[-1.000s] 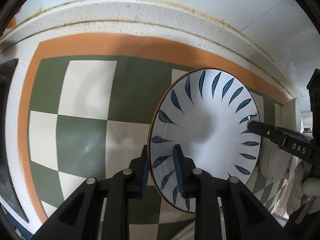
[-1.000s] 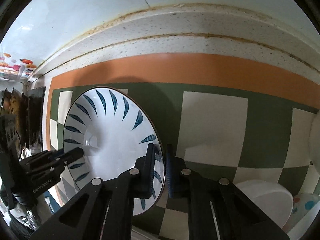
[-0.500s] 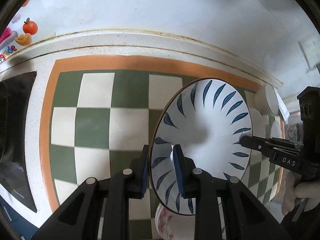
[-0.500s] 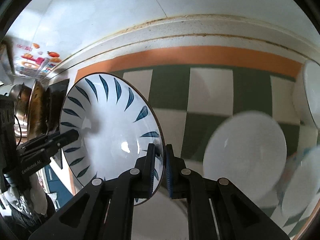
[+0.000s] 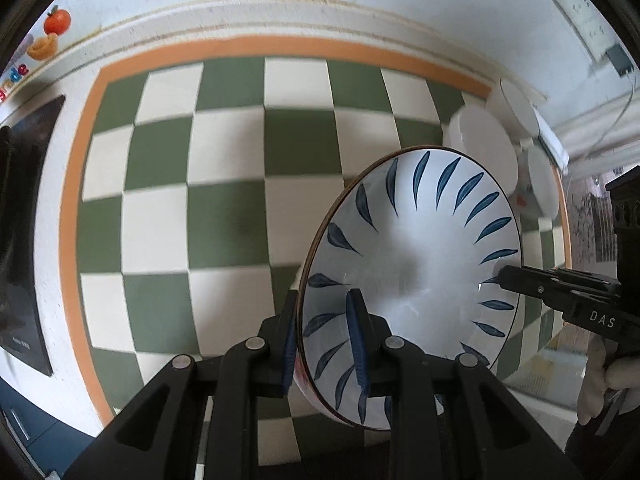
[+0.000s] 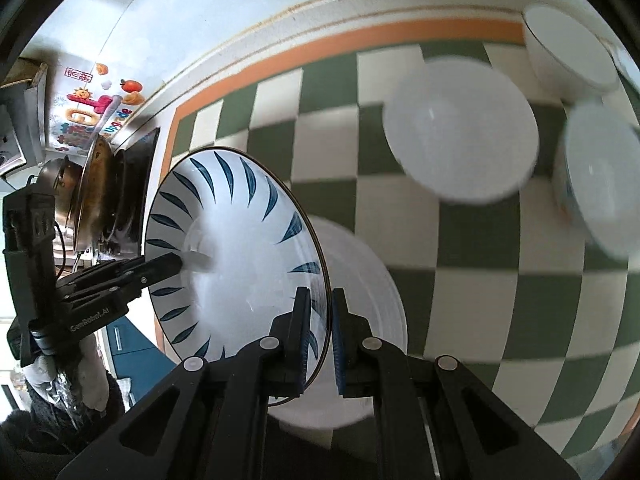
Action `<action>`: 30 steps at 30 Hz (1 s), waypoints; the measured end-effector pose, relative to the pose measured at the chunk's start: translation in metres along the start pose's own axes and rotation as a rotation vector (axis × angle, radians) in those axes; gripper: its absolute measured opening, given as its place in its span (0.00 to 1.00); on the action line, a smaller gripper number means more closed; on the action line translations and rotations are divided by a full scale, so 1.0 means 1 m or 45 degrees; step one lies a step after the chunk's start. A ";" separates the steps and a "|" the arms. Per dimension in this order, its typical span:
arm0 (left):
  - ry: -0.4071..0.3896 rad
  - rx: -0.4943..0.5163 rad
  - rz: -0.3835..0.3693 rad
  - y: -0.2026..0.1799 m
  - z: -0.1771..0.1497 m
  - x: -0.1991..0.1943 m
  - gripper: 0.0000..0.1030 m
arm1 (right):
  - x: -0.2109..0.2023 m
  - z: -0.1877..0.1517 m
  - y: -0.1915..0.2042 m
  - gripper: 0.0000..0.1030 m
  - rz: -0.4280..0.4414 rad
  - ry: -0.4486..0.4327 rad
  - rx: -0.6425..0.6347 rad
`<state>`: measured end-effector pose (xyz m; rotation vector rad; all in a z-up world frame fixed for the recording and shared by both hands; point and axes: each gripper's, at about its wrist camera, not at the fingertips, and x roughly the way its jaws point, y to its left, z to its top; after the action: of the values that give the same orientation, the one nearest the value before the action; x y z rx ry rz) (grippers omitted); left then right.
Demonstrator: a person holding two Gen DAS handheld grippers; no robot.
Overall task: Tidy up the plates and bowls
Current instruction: 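Stack the blue-striped plate onto the plates held by the right gripper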
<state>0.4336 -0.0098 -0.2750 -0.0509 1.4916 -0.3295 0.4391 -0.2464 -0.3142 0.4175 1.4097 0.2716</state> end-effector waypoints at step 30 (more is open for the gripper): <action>0.099 -0.061 0.055 -0.006 -0.021 0.050 0.23 | 0.048 -0.034 -0.039 0.12 -0.053 0.045 0.112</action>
<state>0.4138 -0.0245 -0.3237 -0.0441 1.5756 -0.2635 0.4100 -0.2564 -0.3779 0.4571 1.4668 0.1839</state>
